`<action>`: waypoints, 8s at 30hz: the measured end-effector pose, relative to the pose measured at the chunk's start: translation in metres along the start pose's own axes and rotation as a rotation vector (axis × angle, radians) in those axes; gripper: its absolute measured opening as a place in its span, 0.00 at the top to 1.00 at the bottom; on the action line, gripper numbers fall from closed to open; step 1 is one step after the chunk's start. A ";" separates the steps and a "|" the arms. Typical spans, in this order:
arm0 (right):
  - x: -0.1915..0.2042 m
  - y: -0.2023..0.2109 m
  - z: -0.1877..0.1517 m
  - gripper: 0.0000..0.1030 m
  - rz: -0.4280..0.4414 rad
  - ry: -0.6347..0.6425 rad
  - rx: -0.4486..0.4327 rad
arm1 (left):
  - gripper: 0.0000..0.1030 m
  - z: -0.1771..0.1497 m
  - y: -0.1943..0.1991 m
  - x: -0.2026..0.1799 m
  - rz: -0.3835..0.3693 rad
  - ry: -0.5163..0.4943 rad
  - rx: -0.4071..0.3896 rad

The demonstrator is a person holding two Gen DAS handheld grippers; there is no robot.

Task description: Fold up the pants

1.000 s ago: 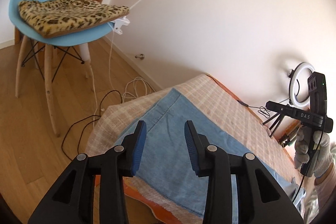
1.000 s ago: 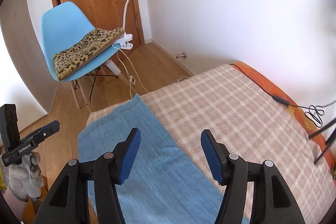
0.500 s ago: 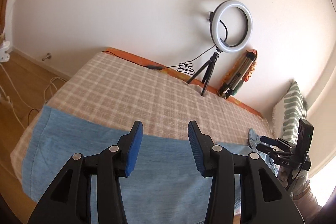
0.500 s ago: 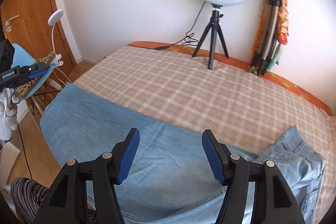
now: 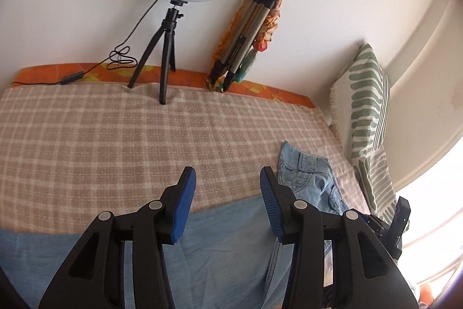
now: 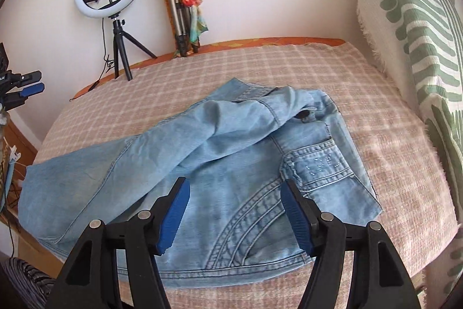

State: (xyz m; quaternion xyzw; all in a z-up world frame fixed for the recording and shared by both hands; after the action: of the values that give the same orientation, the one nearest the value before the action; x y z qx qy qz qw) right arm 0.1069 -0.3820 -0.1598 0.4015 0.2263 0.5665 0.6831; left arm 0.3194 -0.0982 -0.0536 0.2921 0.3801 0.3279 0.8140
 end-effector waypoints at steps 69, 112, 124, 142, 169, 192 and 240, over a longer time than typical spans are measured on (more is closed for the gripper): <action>-0.177 -0.034 0.001 0.25 0.237 -0.457 0.065 | 0.91 -0.169 -0.183 -0.266 -0.369 -0.332 0.410; -0.137 -0.098 0.062 0.86 -0.009 -0.100 0.149 | 0.83 -0.199 -0.084 -0.045 -0.068 -0.097 0.213; -0.061 -0.010 0.051 0.44 0.010 0.144 -0.004 | 0.56 -0.236 -0.056 -0.068 0.017 -0.332 0.257; 0.180 -0.038 -0.115 0.46 0.381 0.849 0.224 | 0.72 -0.241 -0.049 -0.020 0.165 -0.320 0.277; 0.181 -0.026 -0.127 0.98 0.521 0.814 0.305 | 0.92 -0.264 -0.045 -0.029 0.145 -0.406 0.332; 0.078 -0.130 0.077 0.50 0.447 0.323 0.262 | 0.76 -0.208 -0.122 -0.126 -0.071 -0.408 0.271; -0.120 -0.067 0.069 0.87 0.299 -0.106 0.044 | 0.76 -0.213 -0.138 -0.124 -0.093 -0.426 0.286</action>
State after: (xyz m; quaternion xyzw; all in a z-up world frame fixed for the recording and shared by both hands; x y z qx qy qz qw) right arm 0.1686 -0.5195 -0.1919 0.4749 0.1400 0.6348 0.5933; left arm 0.1285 -0.2281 -0.2160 0.4490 0.2555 0.1642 0.8403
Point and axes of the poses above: each gripper's, at about its wrist camera, not at the fingertips, and y roughly against the way its jaws point, x to its left, z to its top, the point moved 8 cm from there along -y, roughly the way its jaws point, and after that the axes turned 4 degrees about x, right-handed, at the moved point
